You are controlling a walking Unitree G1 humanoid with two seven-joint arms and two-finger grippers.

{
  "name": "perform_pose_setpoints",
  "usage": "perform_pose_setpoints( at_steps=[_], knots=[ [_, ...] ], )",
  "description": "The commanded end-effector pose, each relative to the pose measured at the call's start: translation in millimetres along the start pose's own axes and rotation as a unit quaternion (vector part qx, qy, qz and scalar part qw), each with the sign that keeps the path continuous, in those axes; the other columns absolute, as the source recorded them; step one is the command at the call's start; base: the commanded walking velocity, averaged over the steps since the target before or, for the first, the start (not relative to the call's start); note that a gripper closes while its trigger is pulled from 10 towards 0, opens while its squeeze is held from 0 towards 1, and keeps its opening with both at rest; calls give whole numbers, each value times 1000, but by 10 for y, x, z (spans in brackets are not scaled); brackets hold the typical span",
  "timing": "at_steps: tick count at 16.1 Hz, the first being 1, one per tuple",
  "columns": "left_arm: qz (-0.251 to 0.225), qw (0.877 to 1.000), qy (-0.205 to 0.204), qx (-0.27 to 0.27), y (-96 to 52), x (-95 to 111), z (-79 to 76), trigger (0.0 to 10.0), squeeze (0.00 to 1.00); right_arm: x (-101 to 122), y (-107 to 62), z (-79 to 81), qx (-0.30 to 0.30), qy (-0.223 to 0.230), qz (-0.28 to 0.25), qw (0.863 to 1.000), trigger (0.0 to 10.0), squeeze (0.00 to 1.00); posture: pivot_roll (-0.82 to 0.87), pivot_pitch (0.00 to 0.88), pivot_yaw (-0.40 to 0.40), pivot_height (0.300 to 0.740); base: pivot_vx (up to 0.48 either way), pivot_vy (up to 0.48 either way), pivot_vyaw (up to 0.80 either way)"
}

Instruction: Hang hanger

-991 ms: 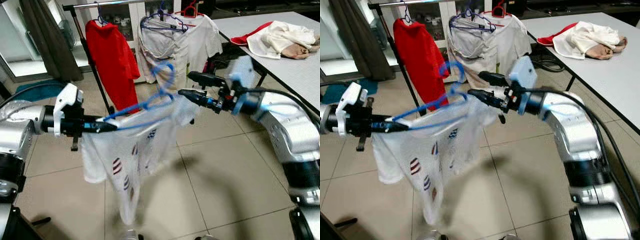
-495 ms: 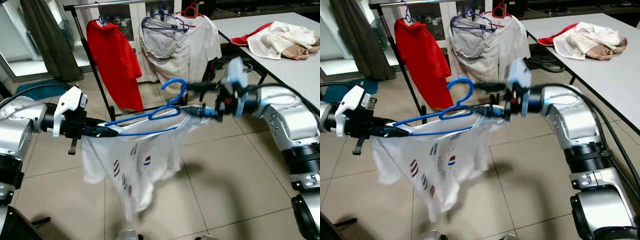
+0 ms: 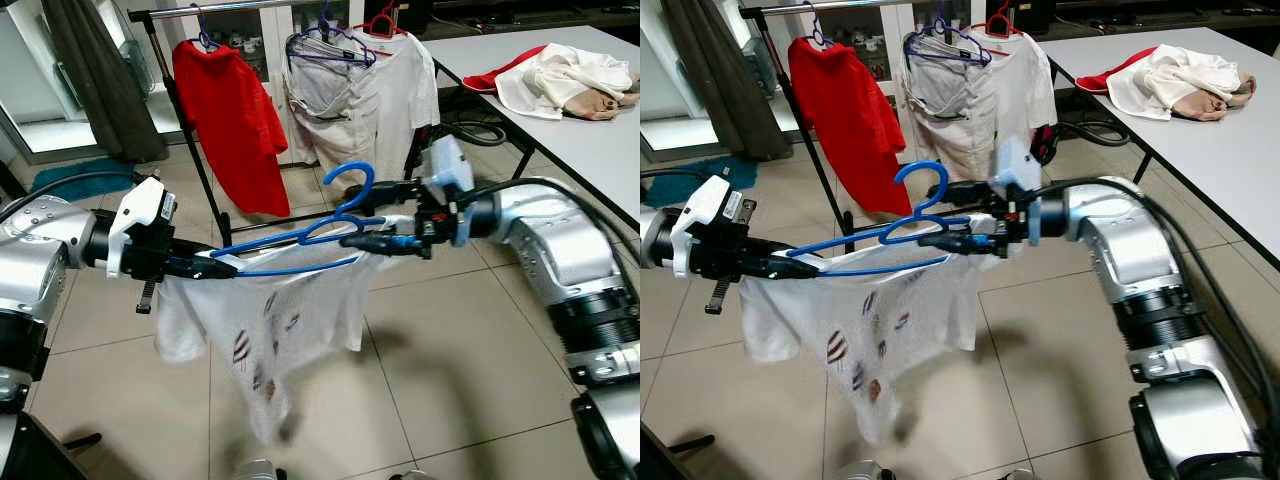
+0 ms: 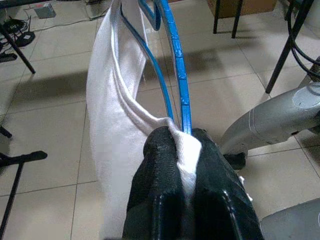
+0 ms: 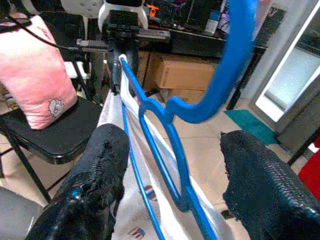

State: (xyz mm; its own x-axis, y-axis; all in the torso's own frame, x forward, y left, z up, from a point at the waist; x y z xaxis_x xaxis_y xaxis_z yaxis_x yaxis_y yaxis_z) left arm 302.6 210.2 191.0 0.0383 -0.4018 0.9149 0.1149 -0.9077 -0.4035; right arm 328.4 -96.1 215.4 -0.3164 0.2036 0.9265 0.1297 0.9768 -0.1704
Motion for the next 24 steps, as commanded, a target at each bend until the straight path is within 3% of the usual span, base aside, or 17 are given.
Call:
perform_pose_setpoints(
  at_steps=[1,6,14,20,24],
  knots=[
    [-9,1000,26,0,-30,111,24,0,0,11,39,41,12,4,-7,1000,0,0,-7,0,97,740,0,0,0],
    [-9,999,30,13,-41,87,54,0,0,0,21,181,56,36,-11,998,0,0,-7,0,101,740,0,0,0],
    [-11,999,27,40,-94,59,110,0,0,2,64,268,63,43,-13,997,0,0,-5,0,106,740,0,0,0],
    [-6,991,38,128,-244,-2,270,0,0,20,29,300,20,42,-20,999,0,0,-8,0,85,740,0,0,0],
    [-55,984,50,160,-299,130,369,0,0,66,51,264,-25,39,-38,998,0,0,-13,0,56,740,0,0,0]
  ],
)
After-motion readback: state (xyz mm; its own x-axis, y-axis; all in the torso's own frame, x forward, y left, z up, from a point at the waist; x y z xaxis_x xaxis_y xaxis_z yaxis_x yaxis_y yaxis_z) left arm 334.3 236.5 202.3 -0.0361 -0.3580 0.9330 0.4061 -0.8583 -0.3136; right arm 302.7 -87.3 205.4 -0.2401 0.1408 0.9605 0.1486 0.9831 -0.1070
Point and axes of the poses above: a point about 5 cm out from each wrist's last joint towards the gripper, its own y axis pointing out of the wrist towards the gripper, its own x axis along the axis of the wrist's last joint, z = x × y, the point moved 3 cm from there along y, pointing out of the wrist towards the gripper, and after that the axes turned 7 degrees about -y, right-handed, at the moved point
